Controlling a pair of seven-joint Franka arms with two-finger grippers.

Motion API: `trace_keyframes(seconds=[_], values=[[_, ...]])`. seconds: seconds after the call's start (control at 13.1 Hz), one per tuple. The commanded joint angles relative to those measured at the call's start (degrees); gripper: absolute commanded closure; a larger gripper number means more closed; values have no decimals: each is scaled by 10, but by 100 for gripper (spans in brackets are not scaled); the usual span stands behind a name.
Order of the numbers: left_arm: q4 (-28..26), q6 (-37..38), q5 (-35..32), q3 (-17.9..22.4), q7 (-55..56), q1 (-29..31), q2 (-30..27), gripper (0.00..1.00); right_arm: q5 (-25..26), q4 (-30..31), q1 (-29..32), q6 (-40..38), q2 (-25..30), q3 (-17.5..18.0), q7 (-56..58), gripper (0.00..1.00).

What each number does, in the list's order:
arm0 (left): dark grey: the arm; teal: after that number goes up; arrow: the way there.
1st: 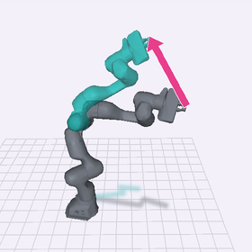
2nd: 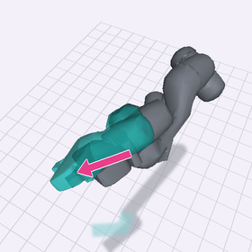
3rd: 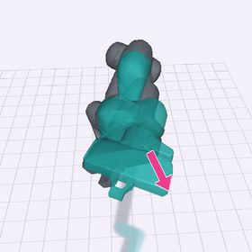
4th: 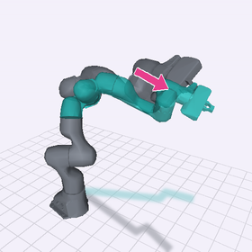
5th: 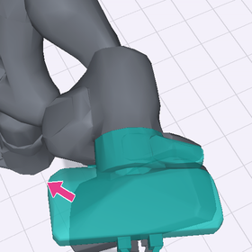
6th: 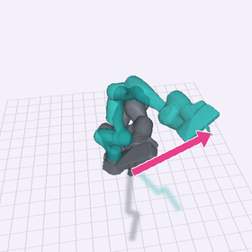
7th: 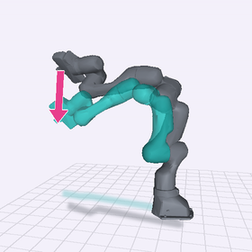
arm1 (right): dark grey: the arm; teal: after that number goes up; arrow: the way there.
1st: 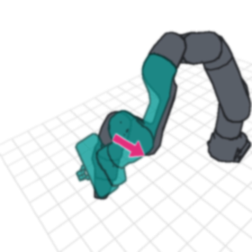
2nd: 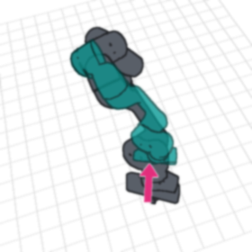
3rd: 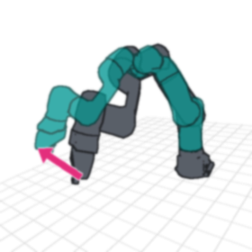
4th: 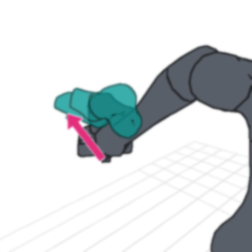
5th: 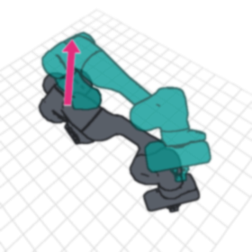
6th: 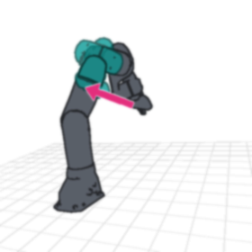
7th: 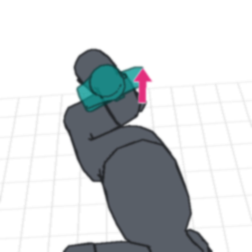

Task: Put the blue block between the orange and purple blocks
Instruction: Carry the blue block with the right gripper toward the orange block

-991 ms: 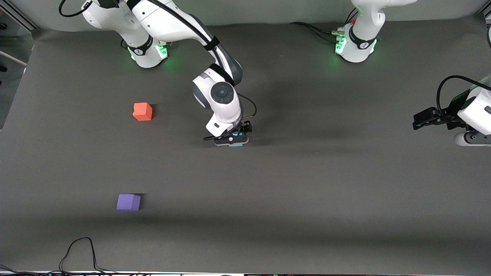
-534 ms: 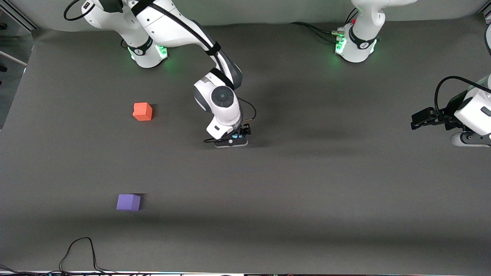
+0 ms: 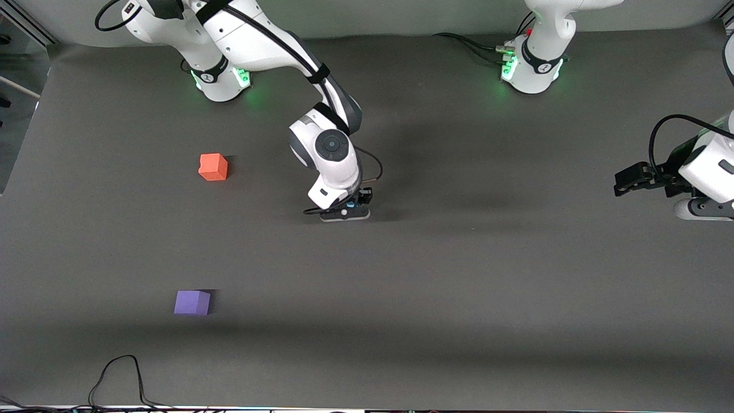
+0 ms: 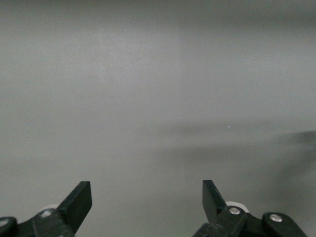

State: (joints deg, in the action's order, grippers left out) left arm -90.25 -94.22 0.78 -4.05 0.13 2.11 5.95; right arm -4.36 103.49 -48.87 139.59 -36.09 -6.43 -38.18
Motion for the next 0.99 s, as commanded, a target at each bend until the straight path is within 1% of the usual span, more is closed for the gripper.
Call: trace_keyframes(seconds=[0.0, 0.3, 0.38, 0.61, 0.91], values=[[-7, -9, -2, 4, -9, -5, -9, 0, -2, 7, 1, -26, 36, -12, -7, 75], [-6, -15, -7, 4, -9, -2, -5, 0, -3, 2, 10, -151, 148, -43, 19, 75], [-4, -15, -7, 4, -9, -1, -5, 0, -4, 1, 11, -184, 178, -59, 44, 75], [0, -13, -7, 4, -9, -1, -5, 0, -5, 1, 10, -276, 257, -123, 117, 75], [6, -9, -7, 4, -11, -3, -5, 0, -5, 2, 9, -347, 324, -215, 192, 75]])
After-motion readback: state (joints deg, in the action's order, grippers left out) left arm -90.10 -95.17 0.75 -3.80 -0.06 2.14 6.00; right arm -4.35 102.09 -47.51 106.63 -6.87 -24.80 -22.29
